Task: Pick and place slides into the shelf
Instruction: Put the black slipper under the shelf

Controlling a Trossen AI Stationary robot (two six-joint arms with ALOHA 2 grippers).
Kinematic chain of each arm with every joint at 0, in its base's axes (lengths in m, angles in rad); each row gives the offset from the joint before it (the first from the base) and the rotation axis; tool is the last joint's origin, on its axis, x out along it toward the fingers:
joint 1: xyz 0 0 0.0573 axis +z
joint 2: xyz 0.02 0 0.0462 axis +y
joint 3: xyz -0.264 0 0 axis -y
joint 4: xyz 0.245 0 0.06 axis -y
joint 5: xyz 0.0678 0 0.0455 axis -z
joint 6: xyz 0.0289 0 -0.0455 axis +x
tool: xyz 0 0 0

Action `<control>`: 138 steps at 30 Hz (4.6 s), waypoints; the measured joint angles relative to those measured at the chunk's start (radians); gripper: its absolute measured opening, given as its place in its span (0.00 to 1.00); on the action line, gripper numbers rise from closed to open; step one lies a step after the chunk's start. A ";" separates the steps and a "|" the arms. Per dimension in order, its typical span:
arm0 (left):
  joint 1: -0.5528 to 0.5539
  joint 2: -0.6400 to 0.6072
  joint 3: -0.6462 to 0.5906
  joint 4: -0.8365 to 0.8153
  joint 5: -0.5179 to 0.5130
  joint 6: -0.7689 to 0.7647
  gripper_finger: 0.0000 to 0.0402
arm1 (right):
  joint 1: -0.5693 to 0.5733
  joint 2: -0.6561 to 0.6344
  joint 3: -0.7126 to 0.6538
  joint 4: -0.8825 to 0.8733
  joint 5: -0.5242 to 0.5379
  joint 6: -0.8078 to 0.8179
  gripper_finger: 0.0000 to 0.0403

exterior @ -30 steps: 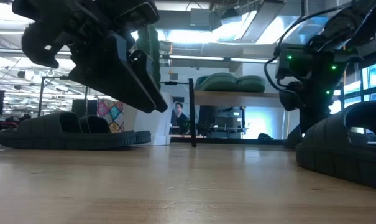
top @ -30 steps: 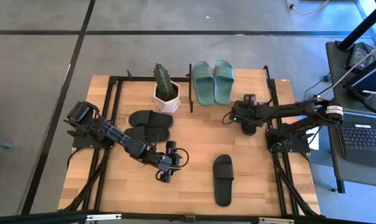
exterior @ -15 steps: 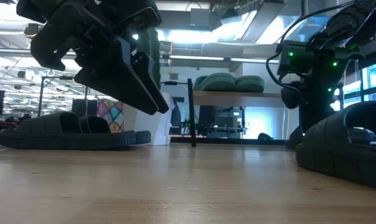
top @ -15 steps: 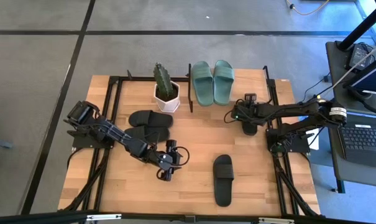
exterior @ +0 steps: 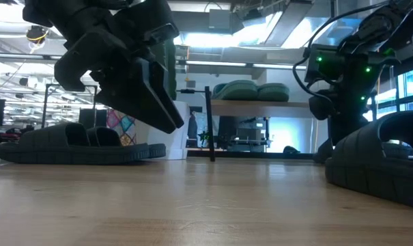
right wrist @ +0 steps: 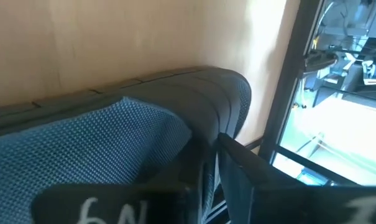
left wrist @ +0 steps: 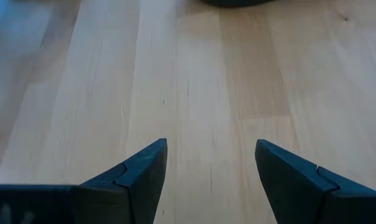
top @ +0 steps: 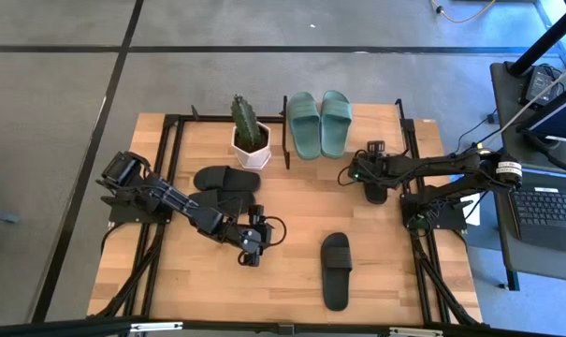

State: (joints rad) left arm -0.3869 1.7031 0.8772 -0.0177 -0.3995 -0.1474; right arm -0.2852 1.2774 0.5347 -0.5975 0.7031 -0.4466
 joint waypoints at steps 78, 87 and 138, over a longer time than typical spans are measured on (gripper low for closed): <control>0.001 0.000 0.000 0.010 0.001 0.045 0.59 | 0.257 0.252 0.244 -0.509 -0.849 0.457 0.52; 0.001 0.000 0.000 0.010 0.001 0.045 0.59 | 0.171 0.281 0.245 -0.485 -0.827 0.470 0.52; 0.027 0.000 -0.001 0.002 0.001 0.050 0.59 | -0.051 0.283 0.297 -0.614 -0.783 0.089 0.52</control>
State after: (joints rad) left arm -0.3599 1.7035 0.8764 -0.0158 -0.3985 -0.0975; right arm -0.3367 1.5606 0.8314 -1.2119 -0.0801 -0.3577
